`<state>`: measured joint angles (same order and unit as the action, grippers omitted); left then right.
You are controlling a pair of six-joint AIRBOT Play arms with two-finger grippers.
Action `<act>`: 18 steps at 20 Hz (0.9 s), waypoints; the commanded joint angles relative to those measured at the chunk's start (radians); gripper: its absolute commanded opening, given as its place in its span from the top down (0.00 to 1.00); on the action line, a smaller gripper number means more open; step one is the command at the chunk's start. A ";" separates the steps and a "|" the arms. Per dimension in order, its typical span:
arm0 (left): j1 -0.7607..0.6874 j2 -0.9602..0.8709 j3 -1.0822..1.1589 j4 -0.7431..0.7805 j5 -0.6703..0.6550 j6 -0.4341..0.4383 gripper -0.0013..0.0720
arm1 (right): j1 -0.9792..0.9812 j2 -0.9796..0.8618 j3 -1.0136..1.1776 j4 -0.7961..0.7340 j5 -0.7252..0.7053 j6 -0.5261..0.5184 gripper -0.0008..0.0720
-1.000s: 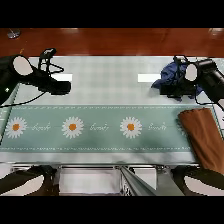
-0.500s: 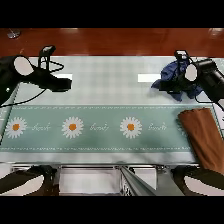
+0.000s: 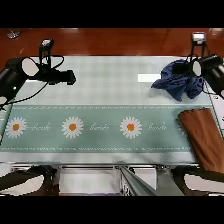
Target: Fold the shirts.
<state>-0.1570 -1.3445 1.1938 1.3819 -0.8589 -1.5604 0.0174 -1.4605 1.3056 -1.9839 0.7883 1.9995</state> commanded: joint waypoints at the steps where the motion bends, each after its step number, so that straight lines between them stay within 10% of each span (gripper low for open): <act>1: 0.001 -0.025 0.000 0.017 0.050 0.000 0.02 | -0.148 -0.174 0.179 -0.013 0.061 0.065 0.12; 8: 0.000 -0.041 0.000 0.014 0.047 0.000 0.02 | -0.249 -0.423 0.323 0.296 0.222 0.003 0.14; 9: 0.000 -0.041 0.000 0.013 0.047 0.000 0.02 | -0.249 -0.439 0.336 0.332 0.258 -0.018 0.20; 11: 0.001 -0.040 0.000 0.006 0.037 0.001 0.02 | -0.251 -0.448 0.370 0.473 0.299 -0.142 0.81; 12: 0.003 -0.040 0.011 0.010 0.011 0.010 0.02 | -0.251 -0.439 0.405 0.553 0.312 -0.211 0.95; 18: 0.132 0.037 0.189 0.017 -0.435 0.082 0.02 | -0.222 -0.190 0.728 0.735 0.306 -0.391 0.95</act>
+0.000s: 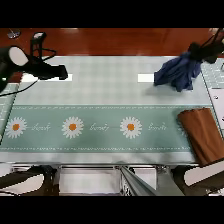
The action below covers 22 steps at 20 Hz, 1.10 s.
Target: Fold the shirts.
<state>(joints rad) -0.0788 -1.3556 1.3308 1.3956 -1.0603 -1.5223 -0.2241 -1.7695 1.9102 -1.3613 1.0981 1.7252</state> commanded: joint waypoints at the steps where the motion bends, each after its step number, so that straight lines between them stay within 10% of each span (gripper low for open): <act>1: 0.061 0.101 0.012 0.001 -0.241 0.049 0.02 | 0.040 0.183 0.131 0.108 -0.023 -0.140 0.95; 14: 0.037 0.641 -0.320 -0.206 -0.008 0.049 0.02 | 0.653 0.544 0.003 0.024 0.237 -0.255 0.95; 22: 0.035 0.630 -0.405 -0.207 -0.031 0.048 0.02 | 0.978 0.295 -0.535 0.034 -0.108 0.020 0.95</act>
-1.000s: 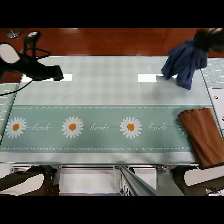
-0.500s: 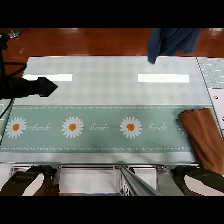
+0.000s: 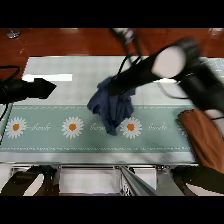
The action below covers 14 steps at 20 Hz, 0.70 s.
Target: Fold the shirts.
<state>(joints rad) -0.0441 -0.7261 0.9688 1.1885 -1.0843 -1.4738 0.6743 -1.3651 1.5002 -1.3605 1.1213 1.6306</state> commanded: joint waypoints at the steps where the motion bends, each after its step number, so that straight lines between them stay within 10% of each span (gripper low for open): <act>1: 0.000 -0.007 -0.074 -0.003 -0.004 -0.011 0.02 | 0.088 -0.168 -0.125 0.097 -0.174 0.120 0.95; 3: 0.000 -0.033 -0.137 -0.035 -0.004 -0.030 0.02 | 0.086 -0.248 -0.122 0.239 -0.266 0.114 0.82; 4: 0.000 -0.050 -0.164 -0.040 -0.005 -0.029 0.02 | 0.067 -0.264 -0.107 0.301 -0.271 0.080 0.32; 5: 0.001 -0.069 -0.177 -0.034 -0.007 -0.029 0.02 | 0.026 -0.262 -0.074 0.346 -0.234 0.028 0.14; 10: 0.002 -0.191 -0.198 -0.071 -0.114 0.012 0.02 | -0.393 -0.022 0.003 0.043 0.120 0.034 0.14; 14: -0.052 -0.222 -0.433 -0.386 -0.143 0.183 0.02 | -0.666 0.265 -0.455 0.028 0.046 0.072 0.14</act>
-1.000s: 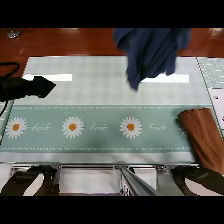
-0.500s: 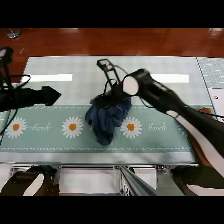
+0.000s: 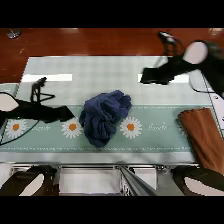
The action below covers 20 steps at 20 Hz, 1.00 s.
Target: Fold the shirts.
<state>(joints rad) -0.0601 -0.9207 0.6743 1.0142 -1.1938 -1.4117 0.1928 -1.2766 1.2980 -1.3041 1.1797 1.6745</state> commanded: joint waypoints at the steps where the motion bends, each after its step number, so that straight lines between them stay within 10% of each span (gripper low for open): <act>1: -0.076 -0.027 -0.203 -0.257 0.035 0.144 0.02 | -0.207 0.237 -0.386 0.042 -0.080 0.028 0.14; 10: -0.372 -0.215 -0.217 -0.379 0.367 0.148 0.07 | 0.014 0.197 -0.695 0.436 -0.451 -0.009 0.14; 12: -0.364 -0.230 -0.178 -0.379 0.343 0.205 0.94 | 0.047 0.156 -0.687 0.493 -0.472 -0.036 0.14; 20: -0.146 -0.216 -0.002 -0.378 0.170 0.279 0.95 | 0.153 -0.155 -0.426 0.549 -0.455 -0.057 0.14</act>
<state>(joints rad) -0.2676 -1.1370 0.6270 0.6388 -0.9627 -1.1564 0.3130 -1.3190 0.7780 -0.7933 0.7059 1.6299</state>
